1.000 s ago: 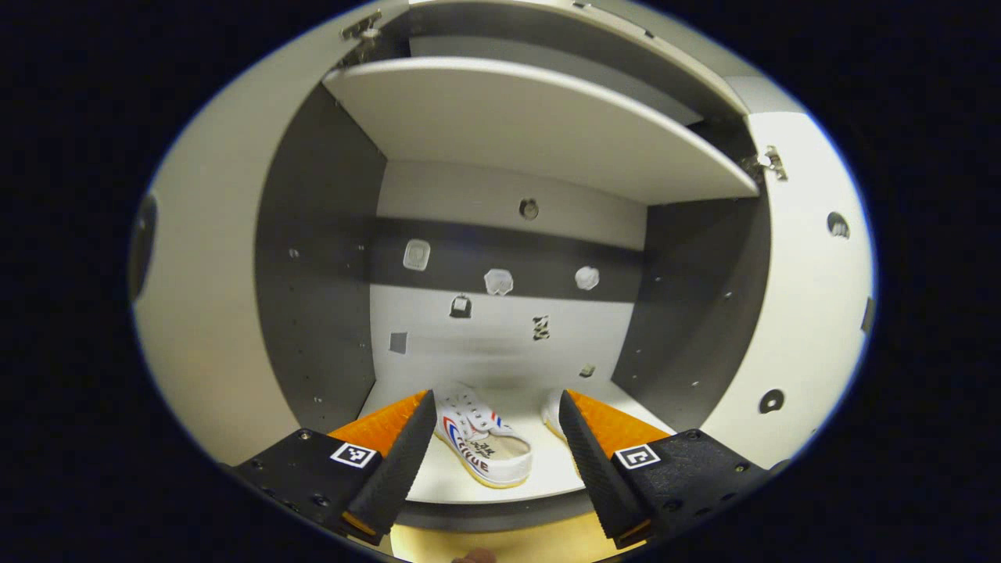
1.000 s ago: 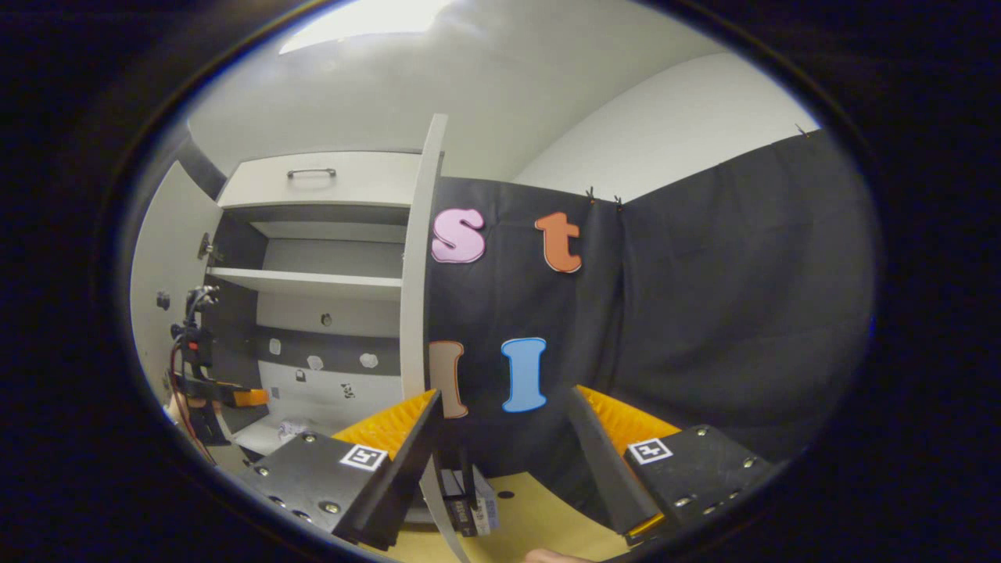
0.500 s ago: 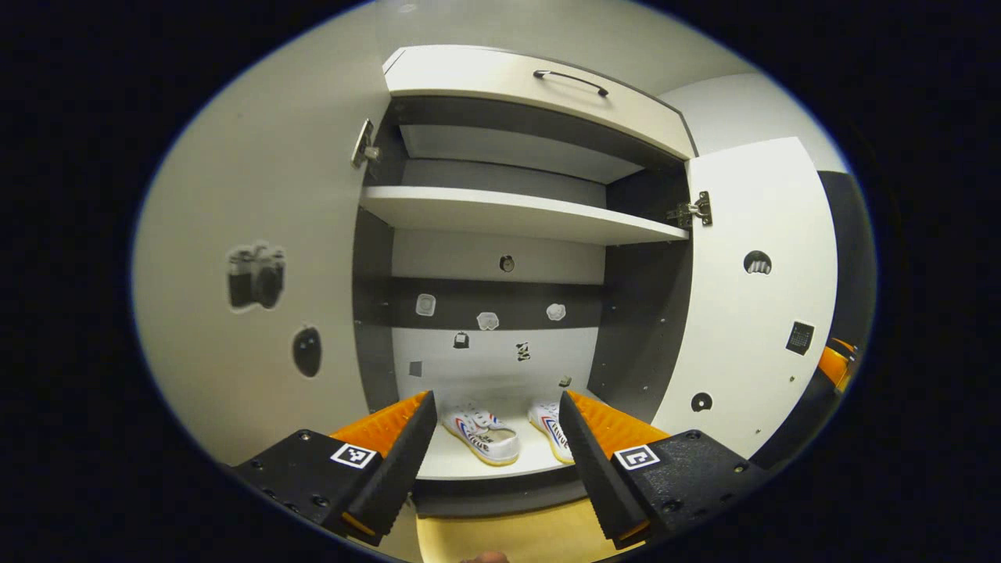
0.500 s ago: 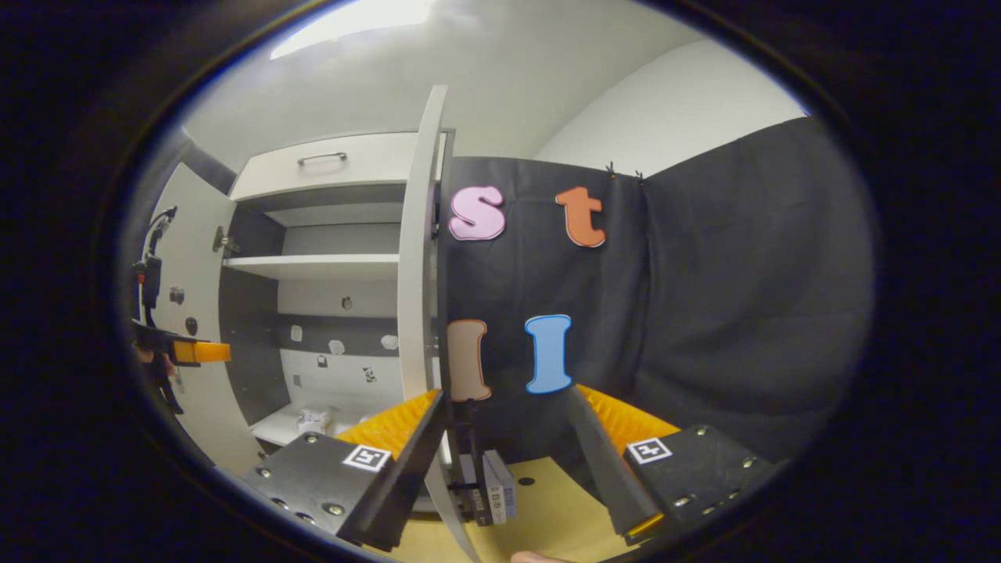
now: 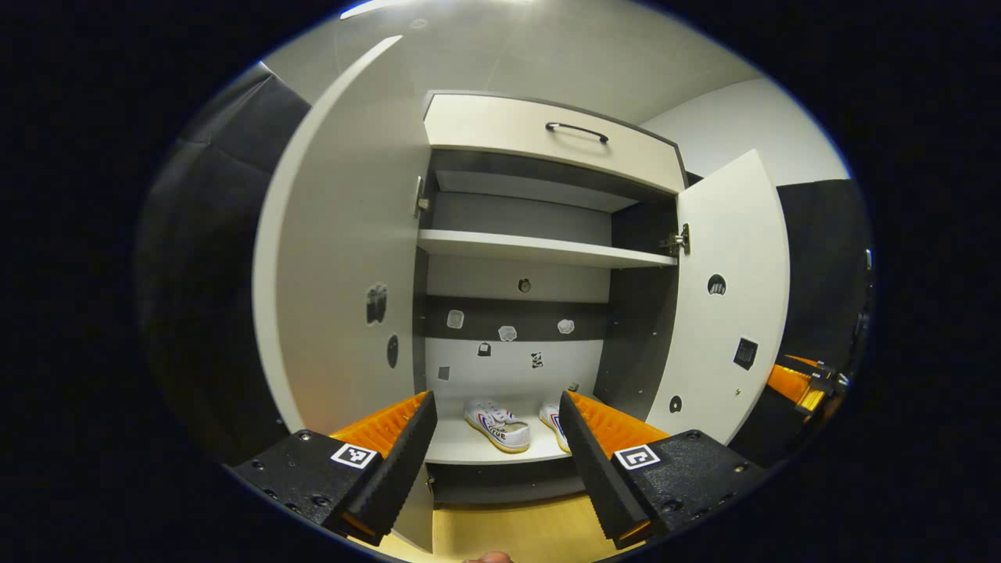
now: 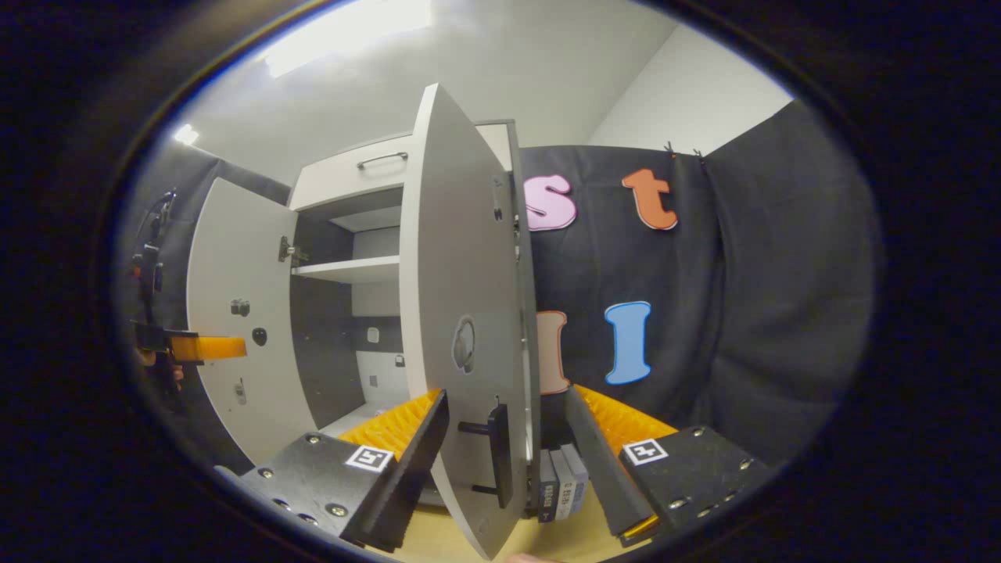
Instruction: Grab one shoe with the right hand and put it into the shoe cabinet, grab the other shoe with the left hand and put it into the shoe cabinet; then close the right door with the right hand and the left door with the left hand.
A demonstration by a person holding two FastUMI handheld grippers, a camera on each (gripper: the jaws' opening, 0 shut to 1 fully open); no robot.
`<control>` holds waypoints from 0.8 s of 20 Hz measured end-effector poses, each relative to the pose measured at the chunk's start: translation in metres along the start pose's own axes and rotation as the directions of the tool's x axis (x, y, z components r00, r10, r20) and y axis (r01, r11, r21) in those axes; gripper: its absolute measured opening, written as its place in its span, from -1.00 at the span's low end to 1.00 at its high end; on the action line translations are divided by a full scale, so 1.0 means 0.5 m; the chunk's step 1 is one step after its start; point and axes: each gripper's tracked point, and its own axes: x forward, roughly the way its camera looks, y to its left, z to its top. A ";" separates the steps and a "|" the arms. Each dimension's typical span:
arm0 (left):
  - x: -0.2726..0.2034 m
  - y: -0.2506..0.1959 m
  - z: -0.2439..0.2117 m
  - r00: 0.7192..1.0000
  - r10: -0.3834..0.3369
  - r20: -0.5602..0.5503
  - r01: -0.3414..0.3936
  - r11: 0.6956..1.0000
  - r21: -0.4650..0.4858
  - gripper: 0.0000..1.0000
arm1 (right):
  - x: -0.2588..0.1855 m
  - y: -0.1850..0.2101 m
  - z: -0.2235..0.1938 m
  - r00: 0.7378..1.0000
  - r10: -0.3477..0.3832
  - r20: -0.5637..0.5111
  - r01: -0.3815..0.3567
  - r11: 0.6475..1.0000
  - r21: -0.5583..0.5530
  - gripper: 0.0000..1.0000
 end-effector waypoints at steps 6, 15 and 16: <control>-0.077 0.048 0.020 0.997 0.079 0.019 -0.078 0.996 -0.029 0.89 | 0.042 0.073 -0.016 0.994 0.107 -0.017 -0.107 0.994 0.031 0.83; -0.178 0.179 0.044 0.961 0.273 0.048 -0.271 0.962 -0.038 0.89 | 0.073 0.210 -0.072 0.963 0.262 -0.068 -0.256 0.963 0.086 0.85; -0.181 0.190 0.036 0.955 0.294 0.044 -0.292 0.955 -0.041 0.89 | 0.073 0.217 -0.073 0.962 0.266 -0.068 -0.260 0.962 0.085 0.85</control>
